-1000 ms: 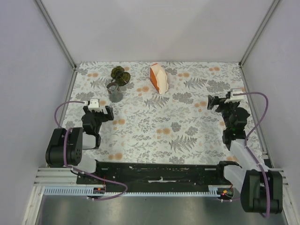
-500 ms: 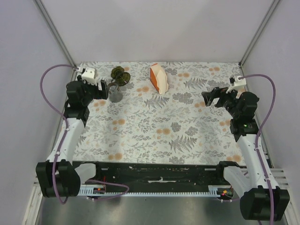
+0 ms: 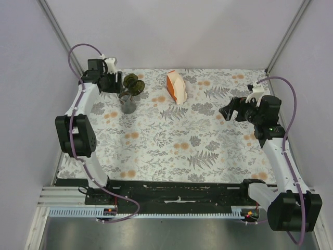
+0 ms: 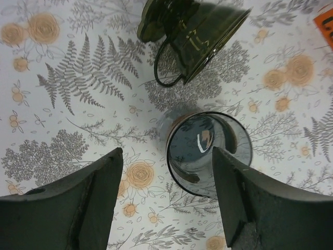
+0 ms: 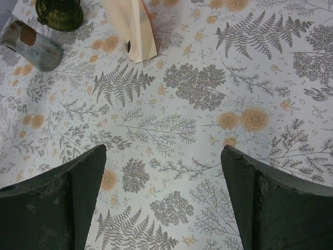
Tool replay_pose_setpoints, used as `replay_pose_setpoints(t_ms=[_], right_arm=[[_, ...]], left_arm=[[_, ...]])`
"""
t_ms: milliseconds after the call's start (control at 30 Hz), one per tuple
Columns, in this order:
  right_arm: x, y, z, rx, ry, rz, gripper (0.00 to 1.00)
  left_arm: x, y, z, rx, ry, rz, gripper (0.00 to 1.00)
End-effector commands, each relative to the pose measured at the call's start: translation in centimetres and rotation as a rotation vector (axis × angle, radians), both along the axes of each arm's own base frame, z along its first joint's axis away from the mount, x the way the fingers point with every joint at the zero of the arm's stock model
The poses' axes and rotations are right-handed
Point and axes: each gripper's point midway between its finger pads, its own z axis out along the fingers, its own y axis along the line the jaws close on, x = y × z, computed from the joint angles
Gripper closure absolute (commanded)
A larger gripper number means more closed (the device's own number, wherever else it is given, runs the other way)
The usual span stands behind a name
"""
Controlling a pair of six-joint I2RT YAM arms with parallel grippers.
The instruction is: Place the coffee filter in the dripper
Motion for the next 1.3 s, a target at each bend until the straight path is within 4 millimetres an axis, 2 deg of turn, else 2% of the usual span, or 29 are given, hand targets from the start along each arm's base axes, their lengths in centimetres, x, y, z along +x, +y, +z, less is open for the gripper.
replay_pose_setpoints(t_ms=[0,67,100,133,167,233,267,300,433,500,633,700,800,867,1067,1133,1200,1233,1267], right_arm=[[0.5,0.2,1.4,0.002,-0.011,0.014,0.02],[0.5,0.2,1.1,-0.002,0.006,0.013,0.02],[0.5,0.1,1.0,-0.004,0.007,0.012,0.02],[0.5,0.1,0.9,-0.003,0.01,0.01,0.02],[0.5,0.1,0.9,-0.002,0.013,0.009,0.02],[0.5,0.2,1.0,0.001,0.014,0.01,0.02],[0.5,0.2,1.1,0.003,0.016,0.011,0.02],[0.5,0.2,1.1,0.003,0.016,0.011,0.02],[0.6,0.3,1.1,0.01,0.02,0.009,0.02],[0.6,0.3,1.0,0.016,0.03,0.01,0.02],[0.5,0.8,0.9,0.027,0.039,0.029,0.02],[0.3,0.9,0.7,0.026,0.047,0.032,0.02],[0.1,1.1,0.7,0.021,0.045,0.037,0.02],[0.1,1.1,0.6,0.018,0.044,0.035,0.02],[-0.1,1.3,0.6,0.014,0.043,0.041,0.02],[0.0,1.3,0.7,0.012,0.042,0.043,0.02],[0.0,1.4,0.7,0.012,0.044,0.044,0.02],[-0.1,1.4,0.8,0.01,0.043,0.047,0.02],[-0.1,1.5,0.8,0.01,0.043,0.049,0.02]], left_arm=[[0.5,0.1,-1.2,0.075,0.064,-0.03,0.26],[0.9,0.2,-2.5,0.097,0.085,-0.032,0.28],[1.1,-1.3,-3.1,0.118,0.095,-0.064,0.32],[1.2,-1.6,-4.0,0.138,0.112,-0.069,0.37],[1.2,-1.8,-4.5,0.151,0.12,-0.072,0.45],[0.9,-2.3,-5.1,0.144,0.14,-0.081,0.71],[0.5,-2.6,-5.2,0.133,0.149,-0.086,0.87],[0.0,-3.1,-5.0,0.118,0.15,-0.095,0.98],[-2.9,-6.9,-2.7,0.078,0.117,-0.2,0.98],[-5.4,-10.7,-1.9,0.073,0.108,-0.309,0.98],[-10.9,-17.7,-2.2,0.059,0.118,-0.541,0.98],[-12.9,-20.1,-2.9,0.074,0.12,-0.614,0.98],[-14.3,-22.4,-3.8,0.108,0.114,-0.671,0.98],[-14.5,-23.3,-4.1,0.117,0.095,-0.689,0.98],[-15.2,-24.6,-5.0,0.114,0.056,-0.741,0.97],[-15.4,-24.6,-5.1,0.115,0.056,-0.752,0.87],[-15.6,-24.8,-4.6,0.103,0.045,-0.763,0.67],[-15.6,-24.9,-3.9,0.095,0.033,-0.77,0.54],[-15.5,-25.0,-3.0,0.087,0.015,-0.772,0.45]])
